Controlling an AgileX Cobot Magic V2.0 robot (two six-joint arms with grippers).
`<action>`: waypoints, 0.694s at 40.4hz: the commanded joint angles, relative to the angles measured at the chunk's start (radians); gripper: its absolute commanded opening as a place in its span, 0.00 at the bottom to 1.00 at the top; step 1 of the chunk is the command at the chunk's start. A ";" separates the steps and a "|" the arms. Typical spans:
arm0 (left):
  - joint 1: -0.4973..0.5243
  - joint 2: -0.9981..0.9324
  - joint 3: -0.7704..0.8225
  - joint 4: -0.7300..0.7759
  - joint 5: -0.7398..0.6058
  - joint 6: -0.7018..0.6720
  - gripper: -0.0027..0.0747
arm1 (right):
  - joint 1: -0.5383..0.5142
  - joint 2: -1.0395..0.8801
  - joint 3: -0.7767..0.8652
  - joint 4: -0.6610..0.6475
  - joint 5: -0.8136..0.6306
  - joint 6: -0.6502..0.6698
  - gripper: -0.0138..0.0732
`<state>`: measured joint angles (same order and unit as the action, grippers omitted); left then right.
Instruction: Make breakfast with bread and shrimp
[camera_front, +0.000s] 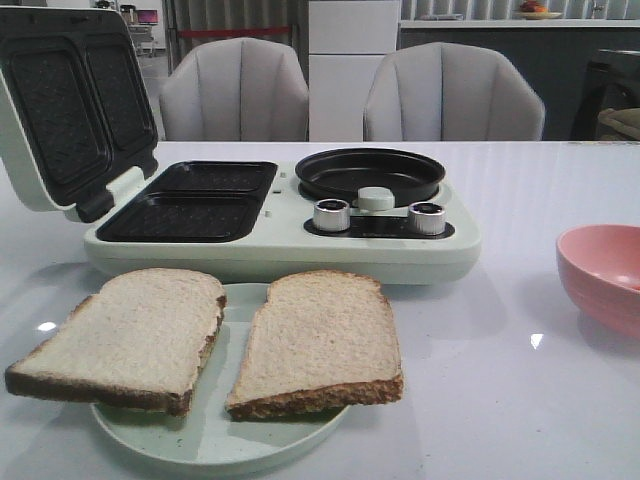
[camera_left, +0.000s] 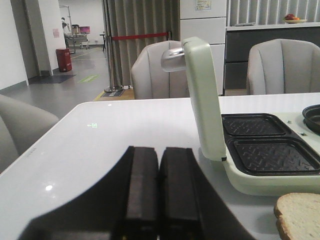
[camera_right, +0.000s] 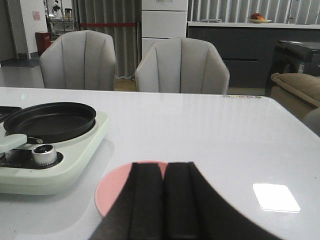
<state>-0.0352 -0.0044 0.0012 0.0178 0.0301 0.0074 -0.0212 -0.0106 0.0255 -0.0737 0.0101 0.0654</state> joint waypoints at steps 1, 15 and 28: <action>-0.008 -0.022 0.004 0.004 -0.146 -0.007 0.16 | -0.004 -0.021 -0.073 0.002 -0.079 -0.002 0.21; -0.010 0.056 -0.357 -0.018 0.003 -0.007 0.16 | -0.004 0.091 -0.504 0.002 0.281 -0.002 0.21; -0.010 0.305 -0.669 -0.025 0.378 -0.007 0.16 | -0.004 0.325 -0.729 0.002 0.510 -0.002 0.21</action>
<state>-0.0374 0.2385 -0.6082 0.0000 0.3997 0.0074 -0.0212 0.2504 -0.6594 -0.0737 0.5321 0.0673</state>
